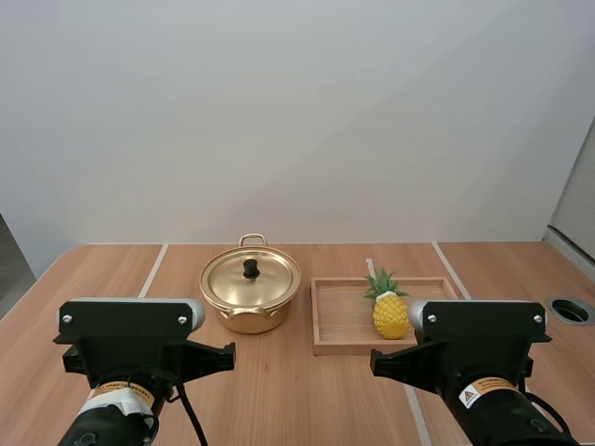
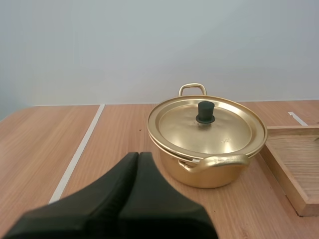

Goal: Open the pot, put the pineapple inside, and close it

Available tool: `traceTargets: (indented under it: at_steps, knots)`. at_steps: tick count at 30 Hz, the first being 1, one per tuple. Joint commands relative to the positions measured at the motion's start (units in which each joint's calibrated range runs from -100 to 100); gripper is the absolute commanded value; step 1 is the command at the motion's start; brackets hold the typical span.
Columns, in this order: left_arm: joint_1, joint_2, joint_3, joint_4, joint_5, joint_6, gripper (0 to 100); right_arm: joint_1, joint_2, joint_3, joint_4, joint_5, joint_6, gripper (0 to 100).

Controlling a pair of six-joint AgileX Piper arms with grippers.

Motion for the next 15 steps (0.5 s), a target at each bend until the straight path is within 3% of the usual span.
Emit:
traceTargets:
  at_steps: [1, 6, 10, 11, 13, 15]
  knots:
    - [0.11, -0.19, 0.13, -2.43, -0.21, -0.85, 0, -0.20, -0.34, 0.00, -0.42, -0.12, -0.17, 0]
    - [0.11, -0.19, 0.13, -4.03, 1.41, -1.46, 4, -0.20, -0.34, 0.00, -6.19, -0.29, -0.17, 0]
    - [0.24, -0.19, 0.13, -3.92, 1.56, -1.57, 21, -0.20, -0.34, 0.00, -6.31, -0.29, -0.17, 0]
    - [0.24, -0.19, 0.13, -3.58, 1.56, -1.57, 25, -0.20, -0.34, 0.00, -6.31, -0.29, -0.17, 5]
    - [0.31, -0.19, 0.13, -2.28, 1.41, -1.57, 39, -0.20, -0.34, 0.00, -6.31, -0.13, -0.17, 26]
    - [0.27, -0.19, 0.13, -2.17, 1.22, -1.57, 56, -0.20, -0.34, 0.00, -6.31, -0.13, -0.17, 56]
